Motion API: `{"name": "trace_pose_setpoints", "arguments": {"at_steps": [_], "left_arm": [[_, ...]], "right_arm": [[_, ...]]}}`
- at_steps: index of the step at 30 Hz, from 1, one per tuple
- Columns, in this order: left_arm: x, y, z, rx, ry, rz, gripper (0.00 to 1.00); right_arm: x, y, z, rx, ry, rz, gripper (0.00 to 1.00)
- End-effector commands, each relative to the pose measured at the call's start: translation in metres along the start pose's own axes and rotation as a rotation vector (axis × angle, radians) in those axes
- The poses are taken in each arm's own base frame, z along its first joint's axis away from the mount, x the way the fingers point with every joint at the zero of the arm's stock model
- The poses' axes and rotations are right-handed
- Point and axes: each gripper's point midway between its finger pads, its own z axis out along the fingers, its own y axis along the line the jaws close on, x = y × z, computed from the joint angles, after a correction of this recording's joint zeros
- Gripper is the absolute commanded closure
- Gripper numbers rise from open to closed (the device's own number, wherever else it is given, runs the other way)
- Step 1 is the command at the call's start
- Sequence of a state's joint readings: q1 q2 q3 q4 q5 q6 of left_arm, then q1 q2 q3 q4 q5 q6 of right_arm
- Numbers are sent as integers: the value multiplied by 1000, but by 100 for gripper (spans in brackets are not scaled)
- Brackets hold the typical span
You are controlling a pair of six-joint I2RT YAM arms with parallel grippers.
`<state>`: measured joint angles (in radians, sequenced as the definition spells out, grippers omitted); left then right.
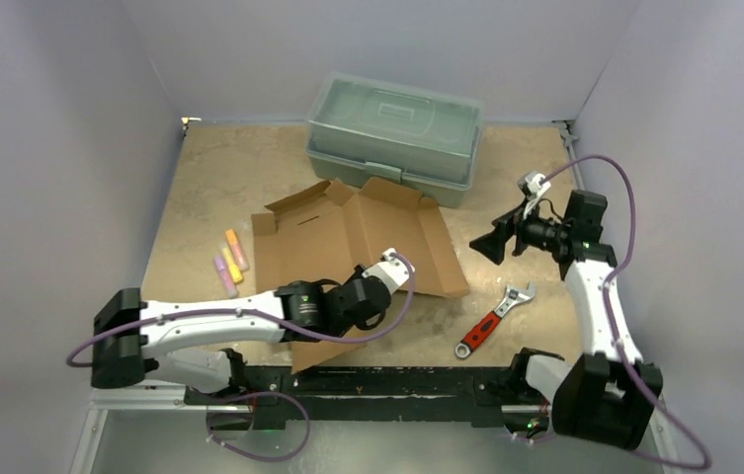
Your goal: Fold the paper box
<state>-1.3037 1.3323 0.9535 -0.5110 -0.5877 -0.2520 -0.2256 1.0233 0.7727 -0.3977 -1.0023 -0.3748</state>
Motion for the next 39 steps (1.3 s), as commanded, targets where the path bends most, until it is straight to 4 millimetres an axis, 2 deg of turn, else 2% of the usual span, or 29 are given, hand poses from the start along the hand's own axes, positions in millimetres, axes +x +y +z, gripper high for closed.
{"name": "trace_pose_setpoints", "arguments": {"at_steps": [1, 9, 16, 20, 23, 29, 39], "left_arm": [[-33, 3, -9, 30, -186, -59, 100], [-39, -3, -11, 70, -223, -74, 100], [-42, -7, -19, 102, -228, -86, 100], [-37, -3, -22, 92, -215, -95, 100], [-41, 1, -28, 94, -235, -115, 100], [-49, 2, -38, 118, -269, -140, 100], [-61, 1, -46, 147, -314, -187, 100]], "right_arm": [[-3, -18, 16, -37, 23, 179, 1], [34, -33, 39, -12, 47, 509, 1], [63, -42, 49, 50, 58, 662, 1], [79, -45, 54, 60, 72, 728, 1], [90, -47, 58, 71, 89, 778, 1], [99, -37, 64, 2, 106, 896, 1], [110, -22, 71, -49, 128, 993, 1]]}}
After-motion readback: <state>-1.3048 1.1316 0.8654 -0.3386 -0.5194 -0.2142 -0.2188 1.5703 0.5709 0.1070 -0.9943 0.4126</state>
